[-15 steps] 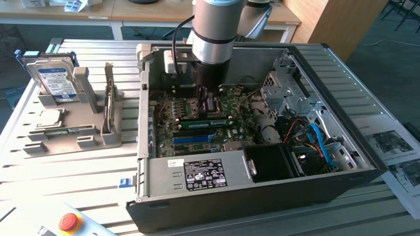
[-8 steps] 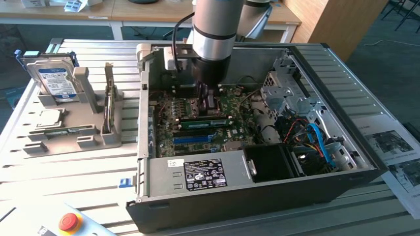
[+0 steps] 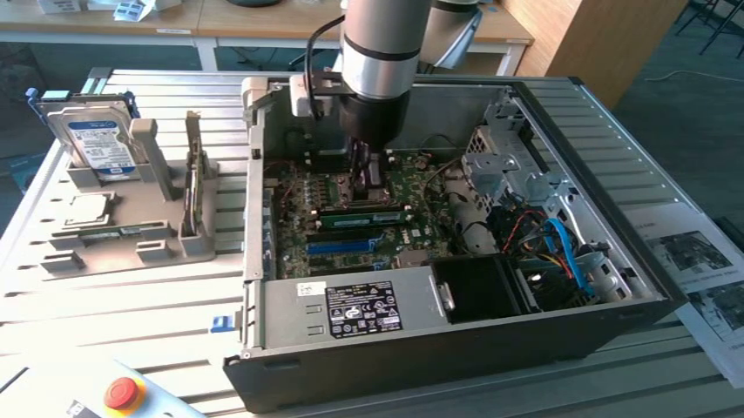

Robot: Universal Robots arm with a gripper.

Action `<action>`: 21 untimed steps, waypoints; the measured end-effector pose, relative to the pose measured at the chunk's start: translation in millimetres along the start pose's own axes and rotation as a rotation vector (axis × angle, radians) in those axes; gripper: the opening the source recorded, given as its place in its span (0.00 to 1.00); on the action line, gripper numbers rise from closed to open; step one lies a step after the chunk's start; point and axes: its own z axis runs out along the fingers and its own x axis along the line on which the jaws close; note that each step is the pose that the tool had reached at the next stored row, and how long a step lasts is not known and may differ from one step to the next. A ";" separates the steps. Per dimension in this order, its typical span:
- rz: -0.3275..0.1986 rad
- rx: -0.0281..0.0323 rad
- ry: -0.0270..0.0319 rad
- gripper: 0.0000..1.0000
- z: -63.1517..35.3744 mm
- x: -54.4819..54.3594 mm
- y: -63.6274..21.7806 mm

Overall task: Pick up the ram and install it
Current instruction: 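Press down the ram until it locks into place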

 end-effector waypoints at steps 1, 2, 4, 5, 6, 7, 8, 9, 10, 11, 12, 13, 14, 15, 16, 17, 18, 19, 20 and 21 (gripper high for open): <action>0.000 0.0000 0.0000 0.11 -1.2 0.0 0.0; 0.000 0.0000 0.0000 0.11 -2.7 0.0 0.0; 0.000 0.0000 0.0000 0.11 -5.7 -0.1 0.1; 0.000 -0.0001 0.0000 0.11 -7.3 -0.1 0.1; 0.000 0.0000 0.0000 0.11 -9.0 -0.1 0.1; 0.000 0.0000 0.0000 0.11 -10.7 -0.1 0.1; 0.000 0.0000 0.0000 0.11 -12.4 -0.1 0.1; 0.000 -0.0001 0.0001 0.11 -13.9 -0.1 0.2; 0.000 -0.0001 0.0001 0.11 -15.3 -0.1 0.2; 0.000 -0.0001 0.0001 0.11 -16.2 -0.2 0.2; 0.000 0.0000 -0.0001 0.11 -16.5 -0.2 0.2; 0.000 0.0001 -0.0002 0.11 -16.5 -0.2 0.2; 0.000 0.0001 -0.0002 0.11 -16.5 -0.2 0.2; 0.000 0.0001 -0.0002 0.11 -16.5 -0.2 0.2; 0.000 0.0000 -0.0001 0.11 -16.6 -0.2 0.2; 0.000 -0.0001 0.0000 0.11 -16.6 -0.2 0.2; 0.000 0.0001 -0.0001 0.11 -16.6 -0.2 0.2; 0.000 -0.0002 0.0004 0.11 -17.2 -0.1 0.2; 0.000 -0.0003 0.0004 0.11 -18.4 -0.1 0.2; 0.000 -0.0001 0.0002 0.11 -19.6 -0.2 0.2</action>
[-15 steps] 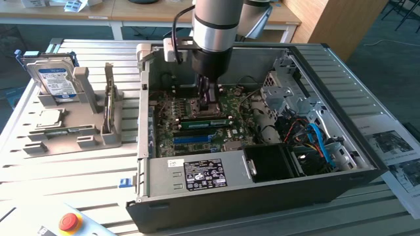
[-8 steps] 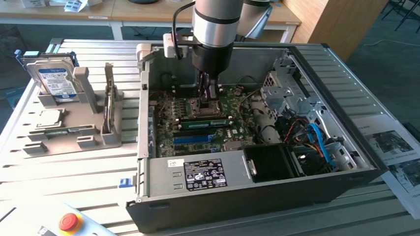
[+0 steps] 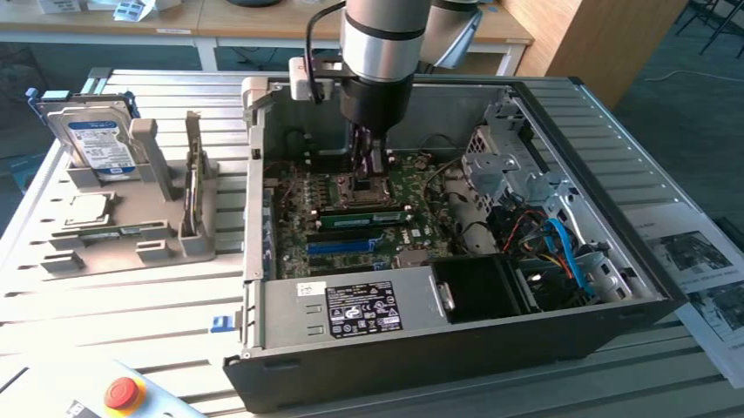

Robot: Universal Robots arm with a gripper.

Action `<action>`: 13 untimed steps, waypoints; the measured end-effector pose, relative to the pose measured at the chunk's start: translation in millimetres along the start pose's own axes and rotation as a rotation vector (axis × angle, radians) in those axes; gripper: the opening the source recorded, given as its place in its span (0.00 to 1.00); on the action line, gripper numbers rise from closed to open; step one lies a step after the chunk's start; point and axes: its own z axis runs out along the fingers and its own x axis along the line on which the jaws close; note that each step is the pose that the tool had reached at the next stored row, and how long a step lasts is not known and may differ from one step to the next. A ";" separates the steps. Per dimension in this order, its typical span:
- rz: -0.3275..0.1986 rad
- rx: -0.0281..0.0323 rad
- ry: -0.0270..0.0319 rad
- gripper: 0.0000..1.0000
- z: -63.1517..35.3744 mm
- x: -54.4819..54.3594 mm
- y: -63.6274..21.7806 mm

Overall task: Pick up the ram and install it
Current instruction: 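Press down the ram until it locks into place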

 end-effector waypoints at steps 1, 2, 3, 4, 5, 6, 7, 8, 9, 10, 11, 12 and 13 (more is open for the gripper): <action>0.000 0.0000 -0.0002 0.11 -1.4 0.0 0.0; 0.000 0.0001 -0.0001 0.11 -2.9 0.0 0.0; 0.000 0.0000 -0.0001 0.11 -4.5 -0.1 0.1; 0.000 0.0001 -0.0001 0.11 -6.1 -0.1 0.1; 0.000 0.0001 -0.0001 0.11 -7.7 -0.1 0.1; 0.000 0.0000 -0.0001 0.11 -9.2 -0.1 0.1; 0.000 0.0000 -0.0001 0.11 -10.8 -0.1 0.1; 0.000 0.0000 0.0000 0.11 -12.1 -0.1 0.1; 0.000 0.0001 -0.0001 0.11 -15.0 -0.2 0.2; 0.000 0.0001 0.0001 0.11 -21.9 -0.2 0.3; 0.000 0.0001 0.0006 0.11 -27.0 -0.3 0.3; 0.000 0.0000 0.0016 0.11 -32.4 -0.3 0.4; 0.000 0.0001 0.0019 0.11 -33.5 -0.3 0.4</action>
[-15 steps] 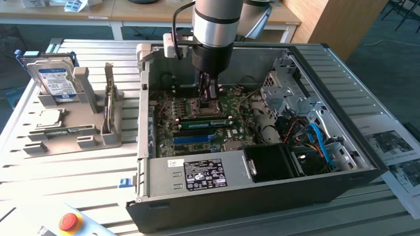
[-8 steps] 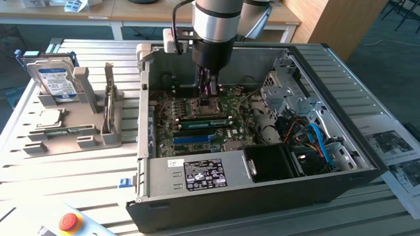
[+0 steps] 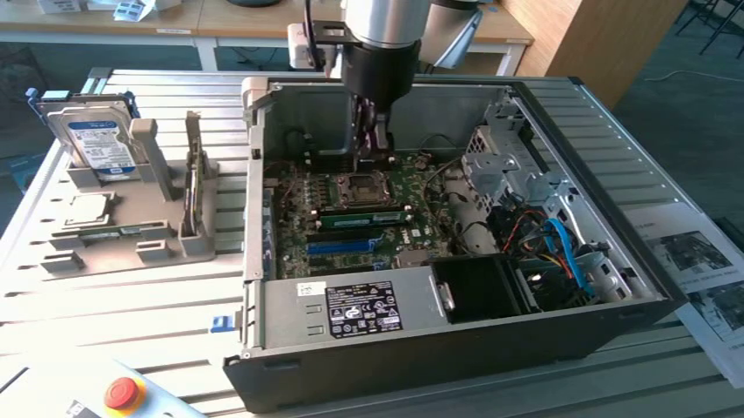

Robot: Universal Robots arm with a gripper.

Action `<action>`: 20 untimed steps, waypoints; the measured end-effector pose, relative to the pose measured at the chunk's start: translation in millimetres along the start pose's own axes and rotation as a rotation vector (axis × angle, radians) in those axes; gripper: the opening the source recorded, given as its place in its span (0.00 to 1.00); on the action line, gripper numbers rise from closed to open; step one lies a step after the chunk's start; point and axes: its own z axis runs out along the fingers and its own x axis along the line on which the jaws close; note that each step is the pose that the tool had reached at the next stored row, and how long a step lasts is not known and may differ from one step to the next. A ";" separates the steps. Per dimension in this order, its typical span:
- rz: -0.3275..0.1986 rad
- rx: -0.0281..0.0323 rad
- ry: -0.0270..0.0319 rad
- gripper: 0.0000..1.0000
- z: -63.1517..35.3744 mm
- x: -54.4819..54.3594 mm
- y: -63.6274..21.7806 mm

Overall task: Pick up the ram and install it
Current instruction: 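Press down the ram until it locks into place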

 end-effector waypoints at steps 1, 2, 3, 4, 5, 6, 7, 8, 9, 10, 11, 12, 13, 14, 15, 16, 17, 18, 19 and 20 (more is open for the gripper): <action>0.000 0.0000 0.0002 0.11 -1.2 0.0 0.0; 0.000 0.0000 0.0006 0.11 -2.4 0.0 0.0; 0.000 0.0000 0.0008 0.11 -3.5 0.0 0.0; 0.000 -0.0001 0.0011 0.11 -4.5 0.0 0.1; 0.000 -0.0001 0.0013 0.11 -5.4 0.0 0.1; 0.000 0.0000 0.0013 0.11 -6.1 0.0 0.1; 0.000 0.0000 0.0012 0.11 -6.3 0.0 0.1; 0.000 0.0001 0.0011 0.11 -6.3 0.0 0.1; 0.000 0.0000 0.0013 0.11 -6.3 0.0 0.1; 0.000 0.0000 0.0012 0.11 -6.3 0.0 0.1; 0.000 0.0000 0.0013 0.11 -6.3 0.0 0.1; 0.000 0.0000 0.0012 0.11 -6.3 0.0 0.1; 0.000 0.0000 0.0012 0.11 -6.3 0.0 0.1; 0.000 0.0000 0.0013 0.11 -6.3 0.0 0.1; 0.000 0.0000 0.0022 0.11 -6.3 -0.1 0.1; 0.000 -0.0001 0.0025 0.11 -6.4 0.0 0.1; 0.000 -0.0001 0.0025 0.11 -6.4 0.0 0.1; 0.000 -0.0001 0.0025 0.11 -6.4 0.0 0.1; 0.000 -0.0001 0.0026 0.11 -6.4 -0.1 0.1; 0.000 -0.0001 0.0025 0.11 -6.4 -0.1 0.1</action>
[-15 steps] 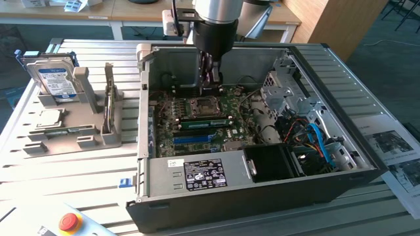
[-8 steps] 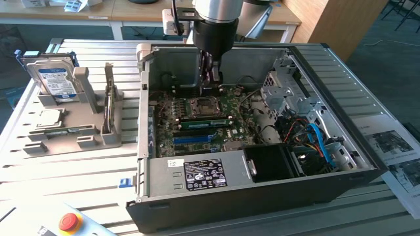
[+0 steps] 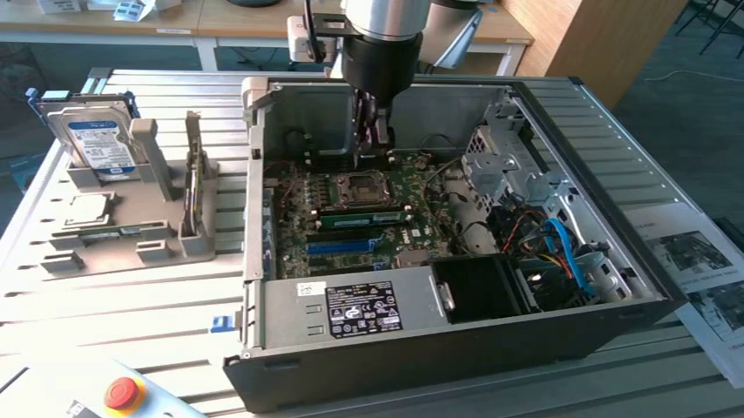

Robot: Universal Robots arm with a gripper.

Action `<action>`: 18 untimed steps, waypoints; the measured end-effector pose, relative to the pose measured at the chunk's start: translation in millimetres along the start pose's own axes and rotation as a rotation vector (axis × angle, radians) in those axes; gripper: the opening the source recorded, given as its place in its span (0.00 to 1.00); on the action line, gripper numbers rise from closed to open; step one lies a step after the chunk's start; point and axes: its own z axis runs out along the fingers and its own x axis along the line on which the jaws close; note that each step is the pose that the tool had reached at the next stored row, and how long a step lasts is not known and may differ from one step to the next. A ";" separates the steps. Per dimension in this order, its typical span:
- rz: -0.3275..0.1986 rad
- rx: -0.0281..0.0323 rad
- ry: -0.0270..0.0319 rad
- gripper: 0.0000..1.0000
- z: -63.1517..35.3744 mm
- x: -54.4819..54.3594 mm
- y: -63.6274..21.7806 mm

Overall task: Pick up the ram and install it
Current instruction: 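Press down the ram until it locks into place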

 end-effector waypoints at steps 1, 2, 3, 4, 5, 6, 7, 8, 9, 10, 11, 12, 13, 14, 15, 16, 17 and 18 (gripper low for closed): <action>0.001 0.0001 0.0000 0.11 0.0 0.0 0.0; 0.005 0.0000 0.0000 0.11 0.0 0.0 0.0; 0.020 0.0002 -0.0003 0.11 0.0 0.0 0.0; 0.037 0.0003 -0.0005 0.11 0.1 -0.1 0.0; 0.055 0.0004 -0.0007 0.11 0.1 -0.1 0.0; 0.073 0.0004 -0.0010 0.11 0.1 -0.1 0.0; 0.090 0.0005 -0.0011 0.11 0.0 0.0 0.0; 0.108 0.0005 -0.0013 0.11 0.0 0.0 0.0; 0.126 0.0006 -0.0016 0.11 0.0 0.0 0.0; 0.144 0.0007 -0.0018 0.11 0.0 0.0 0.0; 0.163 0.0008 -0.0020 0.11 0.0 0.0 0.0; 0.181 0.0009 -0.0022 0.11 0.0 0.0 0.0; 0.199 0.0009 -0.0024 0.11 0.0 0.0 0.0; 0.217 0.0010 -0.0027 0.11 0.0 0.0 0.0; 0.235 0.0011 -0.0029 0.11 0.0 0.0 0.0; 0.254 0.0012 -0.0032 0.11 0.0 0.0 0.0; 0.272 0.0013 -0.0033 0.11 0.0 0.0 0.0; 0.290 0.0014 -0.0035 0.11 0.0 0.0 0.0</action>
